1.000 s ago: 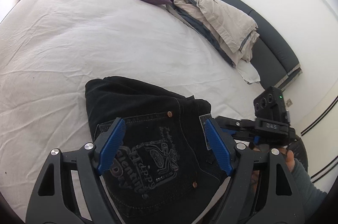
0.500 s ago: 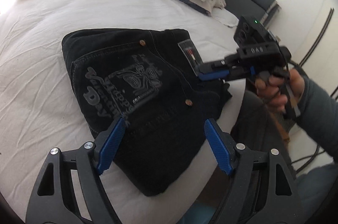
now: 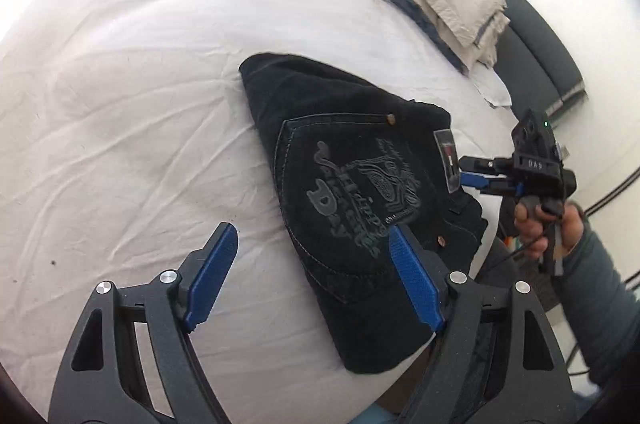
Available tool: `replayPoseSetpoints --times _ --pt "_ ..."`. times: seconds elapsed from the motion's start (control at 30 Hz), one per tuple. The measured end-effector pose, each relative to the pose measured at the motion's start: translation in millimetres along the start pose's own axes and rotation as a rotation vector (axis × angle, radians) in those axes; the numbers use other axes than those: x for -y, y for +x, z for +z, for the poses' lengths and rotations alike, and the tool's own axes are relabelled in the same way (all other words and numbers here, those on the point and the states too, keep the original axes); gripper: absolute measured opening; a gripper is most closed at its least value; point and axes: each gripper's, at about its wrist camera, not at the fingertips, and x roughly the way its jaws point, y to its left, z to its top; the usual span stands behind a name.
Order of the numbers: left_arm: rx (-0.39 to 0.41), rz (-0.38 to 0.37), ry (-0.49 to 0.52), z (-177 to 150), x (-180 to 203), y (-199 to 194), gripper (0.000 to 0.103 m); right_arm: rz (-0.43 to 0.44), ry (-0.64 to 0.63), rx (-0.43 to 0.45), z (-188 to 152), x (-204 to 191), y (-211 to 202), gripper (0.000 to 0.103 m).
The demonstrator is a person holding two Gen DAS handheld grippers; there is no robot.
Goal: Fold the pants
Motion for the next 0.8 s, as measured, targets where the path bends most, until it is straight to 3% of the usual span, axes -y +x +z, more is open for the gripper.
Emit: replayPoseSetpoints --times 0.13,0.23,0.3,0.33,0.47,0.6,0.8 --pt "-0.102 -0.048 -0.096 10 -8 31 0.077 0.036 -0.028 -0.011 5 -9 14 0.061" --pt "-0.121 -0.058 -0.115 14 -3 41 0.077 -0.031 -0.099 -0.041 3 -23 23 0.053" --pt "-0.142 -0.060 -0.110 17 3 47 0.054 -0.040 -0.098 -0.042 4 -25 22 0.044" --pt "-0.148 -0.033 -0.094 19 7 49 0.052 -0.050 -0.105 -0.041 4 -26 21 0.038" --pt "-0.140 -0.014 -0.041 24 26 50 0.028 -0.136 -0.177 -0.018 0 -47 17 0.026" --pt "-0.115 -0.030 -0.027 35 31 37 0.023 -0.163 -0.250 0.031 1 -77 4 0.018" --pt "-0.027 -0.011 0.019 71 23 -6 0.022 -0.120 -0.339 0.132 22 -123 -16 0.018"
